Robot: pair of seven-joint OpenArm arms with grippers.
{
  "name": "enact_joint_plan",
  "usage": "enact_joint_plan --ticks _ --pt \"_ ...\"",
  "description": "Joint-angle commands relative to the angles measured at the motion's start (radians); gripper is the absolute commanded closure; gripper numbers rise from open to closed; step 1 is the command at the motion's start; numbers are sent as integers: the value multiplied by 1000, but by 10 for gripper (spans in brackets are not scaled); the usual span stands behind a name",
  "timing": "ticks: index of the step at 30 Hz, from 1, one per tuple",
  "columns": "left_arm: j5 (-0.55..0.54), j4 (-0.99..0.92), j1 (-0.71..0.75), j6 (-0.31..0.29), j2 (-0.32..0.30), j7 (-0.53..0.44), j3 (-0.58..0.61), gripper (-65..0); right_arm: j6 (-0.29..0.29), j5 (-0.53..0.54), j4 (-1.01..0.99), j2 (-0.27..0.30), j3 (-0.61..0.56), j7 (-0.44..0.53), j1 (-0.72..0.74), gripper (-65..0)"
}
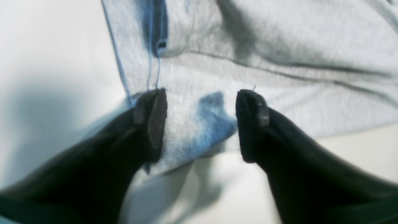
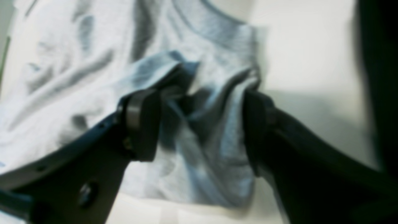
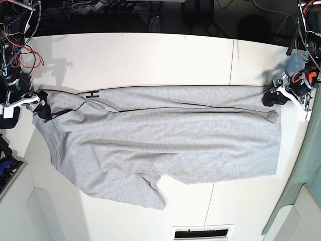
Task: Layout the t-shirt on the table in an organized manner, then fold the t-shirt properly
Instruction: 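Fold the hem edge over the shirt body with both grippers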
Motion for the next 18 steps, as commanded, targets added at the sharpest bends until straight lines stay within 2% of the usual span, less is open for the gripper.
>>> enact_joint_plan --ticks 1,3,4,5,6,11,13,18 --pt "36 8 -7 4 -9 6 -1 -220 7 -2 9 8 -1 -20 8 -360" --pt "71 8 -7 4 -8 -8 -1 -34 7 -2 18 0 -1 -37 7 -223" --pt "82 8 -7 4 -11 -14 -1 0 7 -2 23 -1 -1 -51 7 -134" --pt "89 8 -7 4 -13 -13 -1 0 7 -1 28 -1 -1 -74 7 -54" --pt "96 8 -6 4 -19 -13 -1 0 7 2 35 0 0 -98 7 0" --pt "121 9 4 -6 -59 -8 -1 0 12 100 113 2 8 -262 -23 0" --pt "122 11 23 -19 -77 -5 -1 0 14 130 172 2 18 -266 -66 0" --pt "121 16 80 -33 -107 -6 -1 0 14 131 322 3 40 -266 -168 0"
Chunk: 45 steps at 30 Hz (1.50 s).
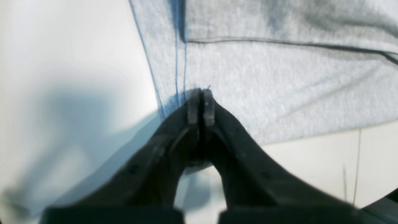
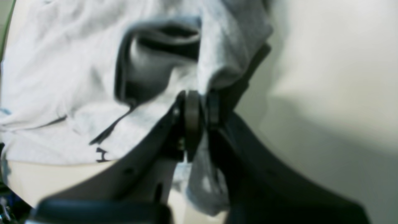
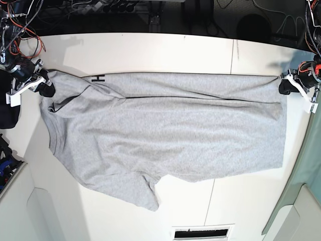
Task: Layout the t-shirt on the table in an organized manner, then fold the t-shirt properly
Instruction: 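Fold the hem edge over the shirt body with both grippers, then regrasp the shirt's side edge with both grippers and fold it over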
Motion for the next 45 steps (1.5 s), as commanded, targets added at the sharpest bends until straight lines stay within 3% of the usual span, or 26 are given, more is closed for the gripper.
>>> enact_joint_plan --ticks 1,13,21,25,28,30,33,36,42,45 --pt "23 13 14 4 -24 21 -3 0 9 26 40 21 8 18 -8 0" --pt "-23 206 181 -11 -74 21 -4 0 9 11 105 73 19 20 -168 0" --pt "-27 237 202 -11 -74 21 -4 0 9 63 105 73 130 20 -247 0" --pt "-93 238 202 -10 -74 32 -6 -142 9 111 105 74 167 21 -248 0" --pt "-149 238 202 -11 -74 74 -23 -190 9 157 106 74 172 37 -246 -193" --pt "-219 239 202 -23 -74 141 -42 -190 9 161 106 73 172 74 -243 -276" --pt "-376 254 203 -23 -74 235 -59 -190 9 161 106 73 172 87 -211 -286" --pt "-452 296 211 -23 -73 292 -59 -190 9 148 106 74 172 92 -154 -286" --pt "-460 397 212 -23 -74 286 -59 -190 -42 -3 103 73 160 169 53 -286" --pt "-458 416 212 -23 -74 261 -59 -199 -106 -116 82 74 109 211 188 -286"
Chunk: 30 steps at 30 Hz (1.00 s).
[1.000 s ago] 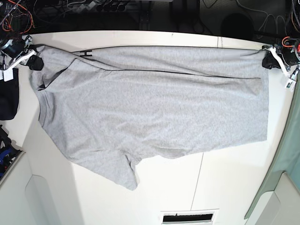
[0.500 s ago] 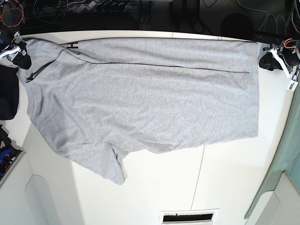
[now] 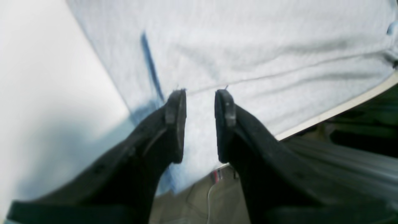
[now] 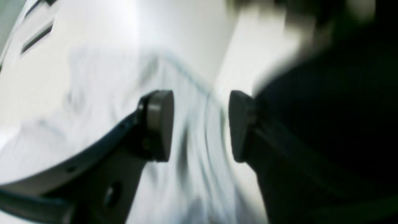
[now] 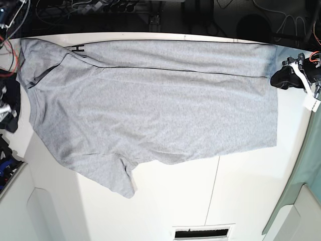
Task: Layout the t-shirt on the table in an organized manner, then fold the t-shirt properly
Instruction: 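Regrasp the shirt's side edge with both grippers and fold it over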
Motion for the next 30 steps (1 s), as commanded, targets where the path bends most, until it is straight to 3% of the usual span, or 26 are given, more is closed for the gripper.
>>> enact_joint_plan --ticks 1,6,10,15,18,23,28,30 --pt "-6 13 -5 -11 -22 -25 -9 -220 -25 -25 -4 22 -26 35 65 -286" --pt "150 10 -46 -5 -22 -188 -9 -374 -133 -195 -242 44 -254 165 287 -286" --pt "203 -37 -143 53 -22 -203 -9 -383 -180 -272 -534 54 -412 325 439 -287" --pt "202 -214 -262 58 -18 -207 -8 -383 -196 -293 -792 54 -447 355 511 -287" --pt "206 -364 -361 58 -18 -242 -8 -383 -166 -293 -837 56 -447 355 495 -287" --pt "212 -630 -543 58 7 -265 -8 -382 -13 -285 -844 56 -447 354 457 -287" --pt "319 -850 -681 55 44 -354 -7 -382 -2 -252 -844 46 -447 354 448 -286" --pt "347 -896 -714 56 63 -369 -7 -382 36 -228 -844 45 -447 354 448 -286"
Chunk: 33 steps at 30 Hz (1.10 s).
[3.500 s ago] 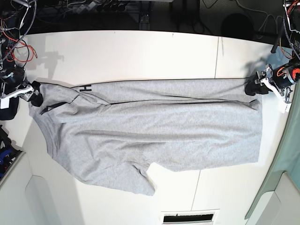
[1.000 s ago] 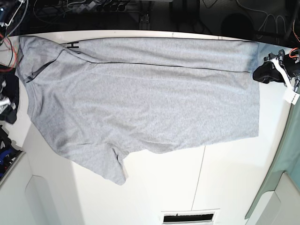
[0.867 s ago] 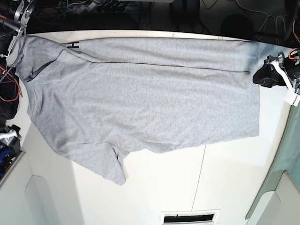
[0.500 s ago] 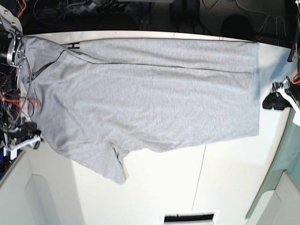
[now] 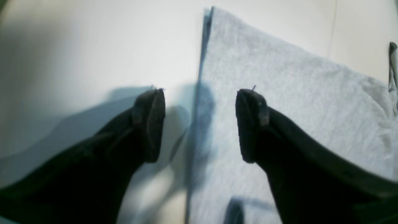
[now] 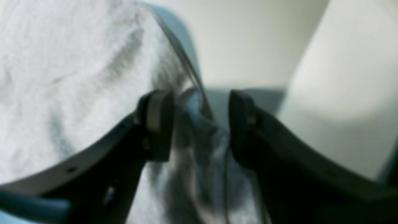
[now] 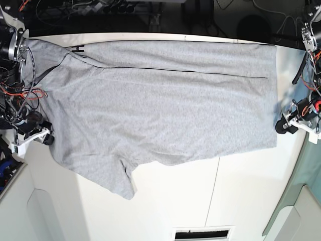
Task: Layout the t-shirt on the table in an organized manner, then fold the t-shirt properly
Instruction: 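Regrasp the shirt's side edge with both grippers and fold it over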
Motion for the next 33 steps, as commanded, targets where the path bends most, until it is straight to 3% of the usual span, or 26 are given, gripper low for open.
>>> enact_joint_plan --ticks 1,10,11,14,17,22,26,33 --pt "-8 -2 -36 -10 -13 -26 -5 -382 19 9 10 11 2 -3 22 -286" --pt "55 -7 -51 15 48 -56 -4 -371 67 9 11 11 2 -3 22 -286" --pt "61 -7 -51 15 54 -55 -4 -343 74 9 12 11 2 -3 22 -286" --pt "62 -7 -51 15 67 -56 -4 -161 74 9 17 11 2 -2 23 -284" --pt "63 -7 -51 15 70 -57 -3 -12 75 8 32 11 2 -2 22 -227" --pt "76 -7 -51 13 67 -58 -3 0 74 8 92 12 2 2 22 0" --pt "31 1 -51 -71 52 -18 -3 0 75 -34 179 14 2 -3 21 0" --pt "-200 89 -15 -77 3 171 -3 0 75 -45 315 57 2 -68 -21 0"
